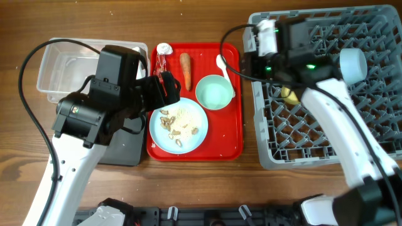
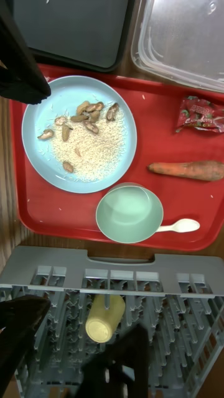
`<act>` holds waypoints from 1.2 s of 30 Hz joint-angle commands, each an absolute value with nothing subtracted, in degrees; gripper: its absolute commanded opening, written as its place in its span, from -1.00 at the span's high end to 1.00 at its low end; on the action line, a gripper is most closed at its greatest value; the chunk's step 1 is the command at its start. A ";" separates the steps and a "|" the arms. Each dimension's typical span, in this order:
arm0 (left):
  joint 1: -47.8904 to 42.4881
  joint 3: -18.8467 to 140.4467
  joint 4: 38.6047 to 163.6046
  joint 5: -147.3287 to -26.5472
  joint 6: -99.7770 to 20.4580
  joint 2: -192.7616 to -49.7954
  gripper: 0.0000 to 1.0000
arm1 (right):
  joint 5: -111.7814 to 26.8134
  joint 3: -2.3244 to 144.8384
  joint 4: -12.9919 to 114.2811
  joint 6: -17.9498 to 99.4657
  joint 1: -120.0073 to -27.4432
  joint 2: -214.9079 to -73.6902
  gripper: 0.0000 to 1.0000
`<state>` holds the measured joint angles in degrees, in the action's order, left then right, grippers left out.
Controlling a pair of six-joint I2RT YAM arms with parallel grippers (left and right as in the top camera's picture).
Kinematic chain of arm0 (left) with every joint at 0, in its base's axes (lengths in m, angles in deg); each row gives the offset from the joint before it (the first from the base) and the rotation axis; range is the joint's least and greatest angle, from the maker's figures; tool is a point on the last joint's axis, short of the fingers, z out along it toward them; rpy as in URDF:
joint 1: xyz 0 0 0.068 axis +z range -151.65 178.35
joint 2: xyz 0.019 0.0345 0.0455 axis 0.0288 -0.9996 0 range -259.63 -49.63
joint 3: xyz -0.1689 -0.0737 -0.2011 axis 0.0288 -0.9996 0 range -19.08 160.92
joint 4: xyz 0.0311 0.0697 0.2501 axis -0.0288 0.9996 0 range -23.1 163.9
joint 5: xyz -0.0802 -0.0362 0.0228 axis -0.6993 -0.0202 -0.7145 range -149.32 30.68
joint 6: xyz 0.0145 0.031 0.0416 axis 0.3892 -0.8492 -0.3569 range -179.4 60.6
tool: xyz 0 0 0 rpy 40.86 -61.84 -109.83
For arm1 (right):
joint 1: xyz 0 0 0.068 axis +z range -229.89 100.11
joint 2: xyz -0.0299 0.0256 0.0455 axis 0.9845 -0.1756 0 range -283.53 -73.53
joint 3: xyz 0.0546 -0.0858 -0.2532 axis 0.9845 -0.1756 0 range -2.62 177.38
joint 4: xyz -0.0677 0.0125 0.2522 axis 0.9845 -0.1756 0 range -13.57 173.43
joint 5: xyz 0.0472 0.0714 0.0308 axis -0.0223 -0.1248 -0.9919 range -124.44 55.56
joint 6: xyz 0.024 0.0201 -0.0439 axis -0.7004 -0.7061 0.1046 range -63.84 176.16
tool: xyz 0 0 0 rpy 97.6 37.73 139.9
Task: Sort waste into correct bins and load items into the dishwasher rack
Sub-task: 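Set the light blue bowl in the rack's upper right and release, then grasp the green bowl on the red tray with the right gripper, then place the green bowl in the rack's upper area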
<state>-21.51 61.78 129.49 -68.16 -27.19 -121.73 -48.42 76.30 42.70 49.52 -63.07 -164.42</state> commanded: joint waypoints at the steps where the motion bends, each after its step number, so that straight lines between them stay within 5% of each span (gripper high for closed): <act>1: -21.29 61.89 129.31 -67.86 -27.45 -121.31 -1.00 | -47.89 75.99 42.24 42.79 -58.85 -172.02 0.11; 12: -21.29 61.89 129.33 -67.88 -27.43 -121.31 -1.00 | -43.19 75.99 45.69 41.81 -57.58 -188.31 0.01; 16: -21.29 61.89 129.33 -67.90 -27.41 -121.31 -1.00 | -43.04 76.30 44.49 42.24 -57.56 -189.53 0.89; 22: -21.29 61.89 129.33 -67.88 -27.43 -121.31 -1.00 | -41.53 79.75 43.33 42.90 -59.38 -178.28 0.91; 26: -21.29 61.89 129.35 -67.88 -27.43 -121.31 -1.00 | -25.99 80.27 44.23 42.53 -62.65 -167.81 0.91; 32: -21.29 61.89 129.33 -67.86 -27.43 -121.42 -1.00 | 15.47 80.25 47.88 42.57 -73.56 -162.56 0.91; 36: -21.29 61.89 129.33 -67.88 -27.43 -121.64 -1.00 | 16.56 80.25 51.81 42.68 -82.39 -168.00 0.91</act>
